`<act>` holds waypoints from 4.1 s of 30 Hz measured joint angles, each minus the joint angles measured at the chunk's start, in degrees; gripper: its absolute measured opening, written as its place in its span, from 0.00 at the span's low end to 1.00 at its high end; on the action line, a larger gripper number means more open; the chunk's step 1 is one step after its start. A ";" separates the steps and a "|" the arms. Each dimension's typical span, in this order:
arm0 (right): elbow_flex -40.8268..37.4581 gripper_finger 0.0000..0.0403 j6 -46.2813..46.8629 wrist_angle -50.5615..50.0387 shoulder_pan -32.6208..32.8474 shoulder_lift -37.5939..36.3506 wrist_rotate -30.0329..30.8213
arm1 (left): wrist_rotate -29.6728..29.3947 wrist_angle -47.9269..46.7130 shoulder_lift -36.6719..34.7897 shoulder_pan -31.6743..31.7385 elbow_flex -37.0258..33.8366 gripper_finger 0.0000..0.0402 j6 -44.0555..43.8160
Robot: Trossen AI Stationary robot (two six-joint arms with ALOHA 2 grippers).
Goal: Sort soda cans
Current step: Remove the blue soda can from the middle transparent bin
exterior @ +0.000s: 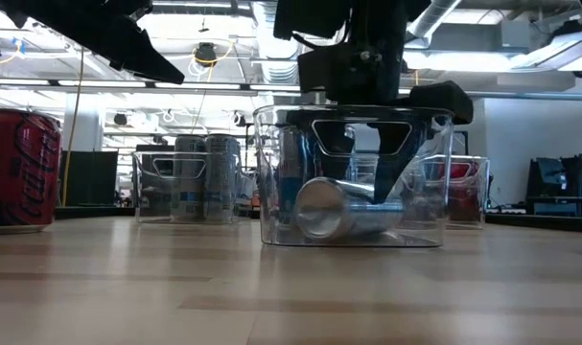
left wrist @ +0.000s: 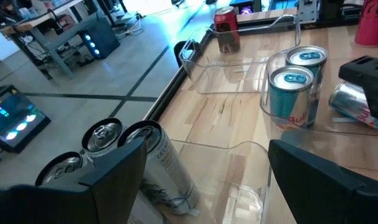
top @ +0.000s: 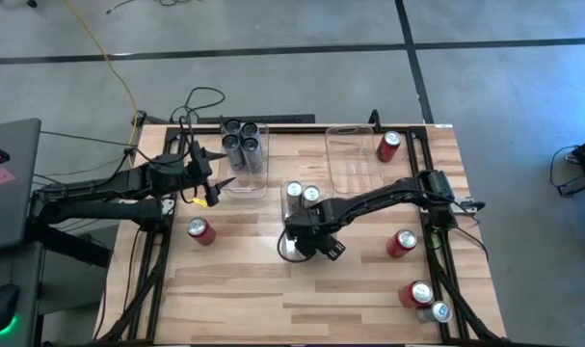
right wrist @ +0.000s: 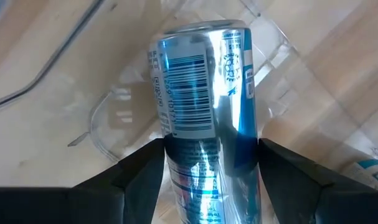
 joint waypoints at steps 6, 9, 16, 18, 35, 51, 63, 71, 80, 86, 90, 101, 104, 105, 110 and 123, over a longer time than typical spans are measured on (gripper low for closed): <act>-1.48 0.67 -3.59 1.65 -2.11 -0.09 -4.63 | 0.00 0.01 0.00 0.00 -0.02 0.82 -0.33; -1.55 0.68 -2.88 0.99 -3.35 -0.18 -9.11 | 0.00 -0.07 0.00 0.00 -0.02 0.82 -0.49; -1.67 0.67 -3.84 1.08 -3.69 -0.05 -9.85 | -0.02 0.21 0.00 0.00 -0.02 0.82 0.04; -2.46 0.67 -3.86 2.77 -3.69 -0.09 -9.94 | -0.02 0.24 0.00 0.00 -0.02 0.82 -0.04; -5.92 0.66 8.16 12.68 -2.90 -0.25 -10.90 | -0.37 3.25 0.00 0.00 -0.02 0.82 -0.92; -5.95 0.49 14.24 13.02 -2.03 -0.29 -9.75 | 11.52 17.48 0.02 -3.39 0.03 0.82 6.25; 2.70 0.48 17.40 2.33 -1.46 0.36 -9.39 | 10.95 18.97 -0.04 -5.71 0.03 0.82 6.68; 10.11 0.48 15.82 -2.55 -0.29 0.15 -6.37 | 10.20 19.14 -0.04 -5.75 0.03 0.82 7.87; 18.22 0.48 16.55 -11.69 1.58 0.02 2.30 | 18.16 17.62 0.91 -5.78 0.03 0.82 -4.51; 24.21 0.48 16.17 -16.35 3.45 -0.03 7.38 | 19.28 16.49 0.61 -7.32 0.03 0.82 -8.83; 27.87 0.48 18.65 -22.37 4.90 -0.05 8.51 | 19.24 17.20 0.60 -8.96 0.03 0.82 -7.66; 33.88 0.47 38.13 -39.26 11.78 -1.14 9.64 | 19.12 18.50 0.61 -10.62 0.03 0.82 -4.54; 33.92 0.47 41.99 -39.60 14.60 -2.56 8.07 | 19.09 18.76 0.62 -10.62 0.52 0.82 -3.20; 33.92 0.47 43.74 -39.80 15.48 -3.22 8.07 | 19.10 19.15 0.61 -10.62 0.55 0.82 -2.71; 33.92 0.47 52.47 -39.73 18.65 -6.46 9.37 | 19.10 20.96 0.61 -10.62 0.55 0.82 -1.09; 32.80 0.48 81.06 -38.89 26.03 -6.59 17.08 | 19.08 21.92 0.59 -10.60 0.55 0.82 -0.04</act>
